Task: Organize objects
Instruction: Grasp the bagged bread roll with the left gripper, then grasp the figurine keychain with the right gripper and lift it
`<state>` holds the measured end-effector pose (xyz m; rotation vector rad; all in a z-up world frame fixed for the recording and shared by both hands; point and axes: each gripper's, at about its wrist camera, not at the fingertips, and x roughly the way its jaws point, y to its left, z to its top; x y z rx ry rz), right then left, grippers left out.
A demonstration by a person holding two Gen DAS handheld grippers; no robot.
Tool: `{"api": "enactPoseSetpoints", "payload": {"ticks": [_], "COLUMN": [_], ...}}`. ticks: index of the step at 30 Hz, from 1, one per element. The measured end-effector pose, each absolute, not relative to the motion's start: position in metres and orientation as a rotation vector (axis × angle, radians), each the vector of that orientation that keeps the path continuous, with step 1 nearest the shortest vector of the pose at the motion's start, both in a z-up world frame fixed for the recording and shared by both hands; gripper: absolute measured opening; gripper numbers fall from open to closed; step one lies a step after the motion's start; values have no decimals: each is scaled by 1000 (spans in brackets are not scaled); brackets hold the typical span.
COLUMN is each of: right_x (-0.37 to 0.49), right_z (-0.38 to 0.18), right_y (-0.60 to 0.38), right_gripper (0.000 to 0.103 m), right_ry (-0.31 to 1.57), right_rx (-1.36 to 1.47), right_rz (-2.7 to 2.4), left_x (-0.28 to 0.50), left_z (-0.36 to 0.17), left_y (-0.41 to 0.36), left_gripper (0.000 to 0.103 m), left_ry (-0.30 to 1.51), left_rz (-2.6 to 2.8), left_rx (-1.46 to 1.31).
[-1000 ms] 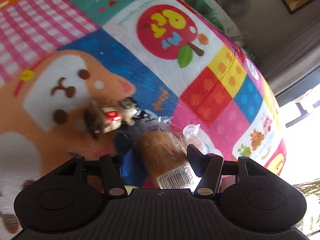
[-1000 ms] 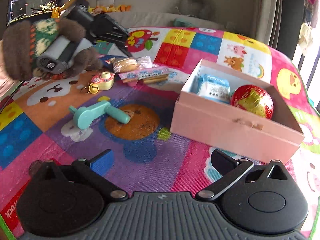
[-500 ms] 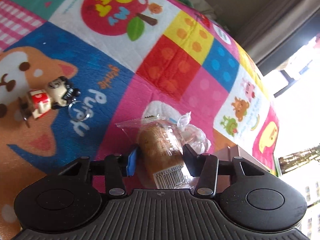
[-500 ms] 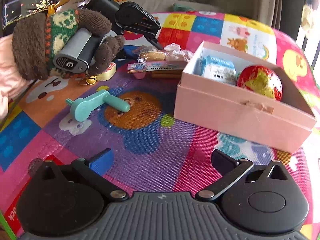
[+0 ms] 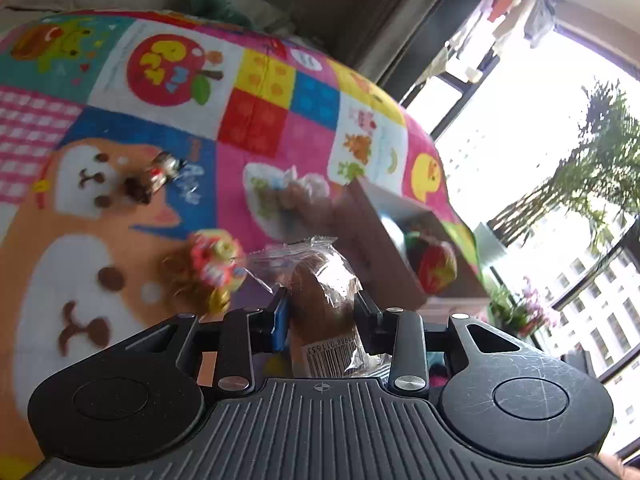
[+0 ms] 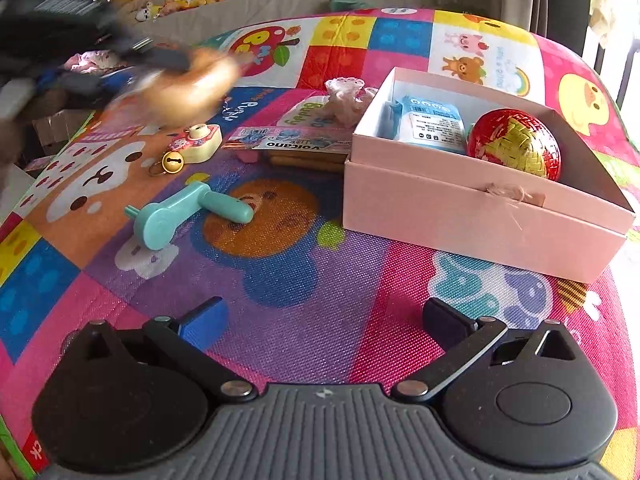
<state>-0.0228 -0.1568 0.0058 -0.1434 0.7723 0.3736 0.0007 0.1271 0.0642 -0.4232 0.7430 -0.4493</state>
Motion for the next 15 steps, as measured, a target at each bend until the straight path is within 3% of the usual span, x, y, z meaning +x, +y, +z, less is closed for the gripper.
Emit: {"api": "enactPoseSetpoints", "payload": {"ticks": [6, 10, 15], "right_x": [-18, 6, 73], "right_z": [30, 73, 108], "right_y": [-142, -126, -107], "right_gripper": [103, 103, 103], "right_ry": [711, 630, 666], "right_rx": [-104, -75, 3], "right_rz": [453, 474, 413], "left_x": [-49, -48, -27], "left_z": [40, 34, 21], "left_y": [155, 155, 131], "left_gripper": [39, 41, 49], "left_ry": [866, 839, 779], "left_rz": [-343, -339, -357], "left_rx": [-262, -294, -287]}}
